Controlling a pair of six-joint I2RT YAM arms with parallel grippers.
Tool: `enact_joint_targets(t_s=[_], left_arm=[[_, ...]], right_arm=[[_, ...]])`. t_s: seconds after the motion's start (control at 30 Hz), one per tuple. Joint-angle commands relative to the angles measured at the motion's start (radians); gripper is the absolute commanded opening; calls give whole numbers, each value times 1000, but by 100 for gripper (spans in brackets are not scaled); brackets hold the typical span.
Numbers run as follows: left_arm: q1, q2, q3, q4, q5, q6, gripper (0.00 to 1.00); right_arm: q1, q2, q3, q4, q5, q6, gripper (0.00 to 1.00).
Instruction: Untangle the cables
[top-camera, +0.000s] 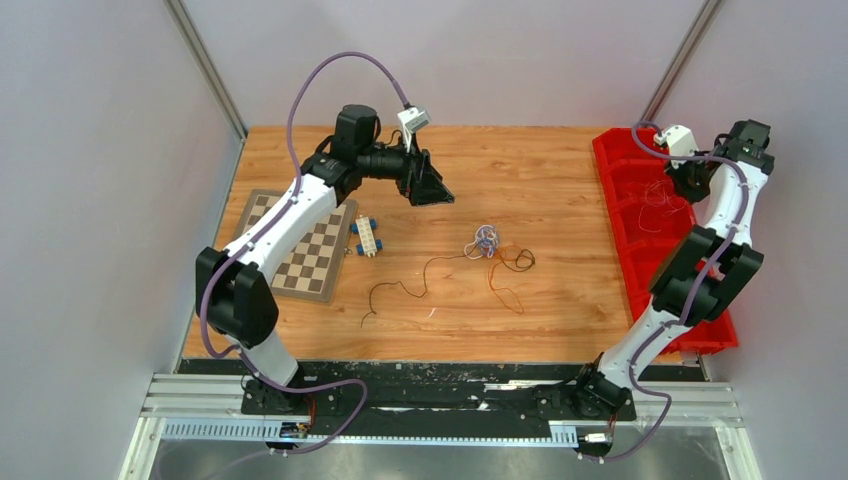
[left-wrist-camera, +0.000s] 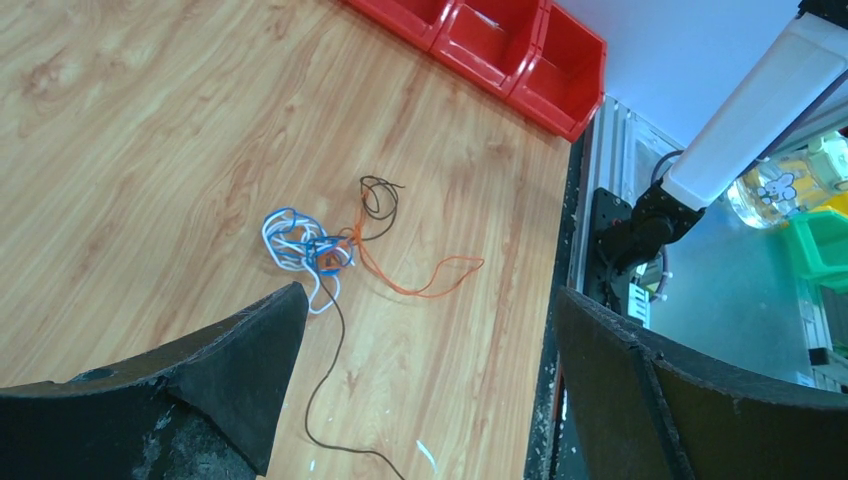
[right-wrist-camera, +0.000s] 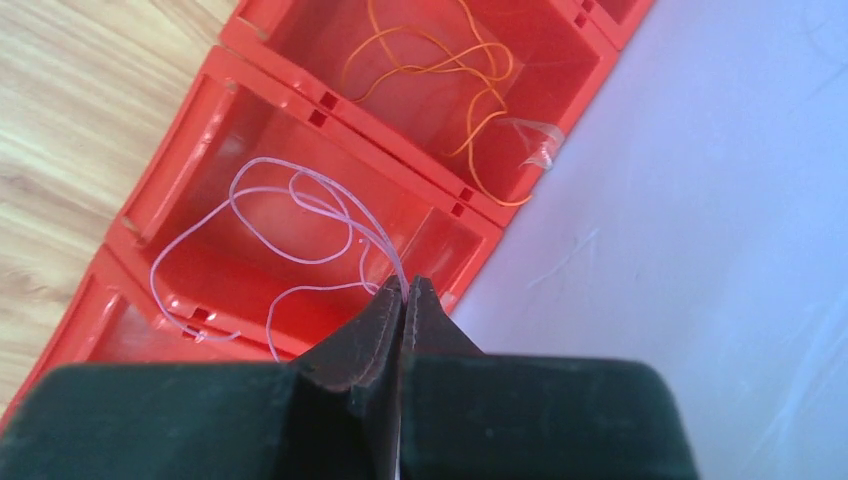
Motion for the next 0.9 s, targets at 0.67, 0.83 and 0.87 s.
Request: enact_joint_targets(t_s=[0.67,0.83,0.87], left_arm=[[10,54,-92,29,-3,-27,99],[-4,167,-112,108,1,-80,85],[-6,189,-108,109,6,-85,80]], right_arm=[[313,-103,-68,-229,-198,183,82],[530,-84,-262,-71,-313,426,80],[562,-60,-267,-61,-327,457,79]])
